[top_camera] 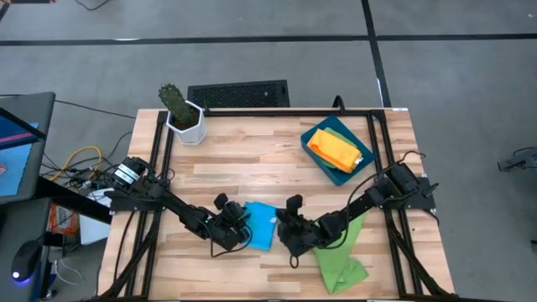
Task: Fold microfiber towels
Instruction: Fold the blue microfiber cloth
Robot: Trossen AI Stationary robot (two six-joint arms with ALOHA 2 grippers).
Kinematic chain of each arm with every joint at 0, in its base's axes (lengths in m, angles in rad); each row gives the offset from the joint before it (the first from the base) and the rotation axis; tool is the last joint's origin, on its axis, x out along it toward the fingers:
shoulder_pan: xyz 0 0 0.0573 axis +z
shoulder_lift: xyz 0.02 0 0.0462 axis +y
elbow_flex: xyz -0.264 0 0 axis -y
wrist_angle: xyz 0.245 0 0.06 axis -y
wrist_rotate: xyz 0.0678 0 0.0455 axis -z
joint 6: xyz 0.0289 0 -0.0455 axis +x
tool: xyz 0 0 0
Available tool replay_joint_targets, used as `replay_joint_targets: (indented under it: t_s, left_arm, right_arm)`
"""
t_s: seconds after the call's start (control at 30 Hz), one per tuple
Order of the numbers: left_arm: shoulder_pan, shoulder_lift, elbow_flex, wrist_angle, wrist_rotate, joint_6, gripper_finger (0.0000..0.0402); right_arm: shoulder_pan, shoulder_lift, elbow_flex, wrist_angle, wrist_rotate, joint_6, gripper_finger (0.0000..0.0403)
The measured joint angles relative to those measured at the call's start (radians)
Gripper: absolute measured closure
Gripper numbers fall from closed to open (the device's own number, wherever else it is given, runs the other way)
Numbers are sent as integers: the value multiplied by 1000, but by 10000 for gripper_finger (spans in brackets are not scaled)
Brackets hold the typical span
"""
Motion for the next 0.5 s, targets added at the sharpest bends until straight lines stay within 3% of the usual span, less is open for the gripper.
replay_joint_targets:
  t_s: [0.2, 0.27, 0.4, 0.5]
  left_arm:
    - [0, 0, 0, 1, 0, -17, 283]
    - [0, 0, 0, 1, 0, -20, 283]
    - [-1, 0, 0, 8, 3, -18, 283]
    - [-1, 0, 1, 9, 3, -17, 283]
  right_arm:
    - [15, -7, -1, -44, -7, 92, 330]
    - [37, -18, -2, 61, -44, 129, 332]
    - [80, 1, 3, 414, -246, 84, 338]
    - [85, 54, 1, 514, -267, 67, 346]
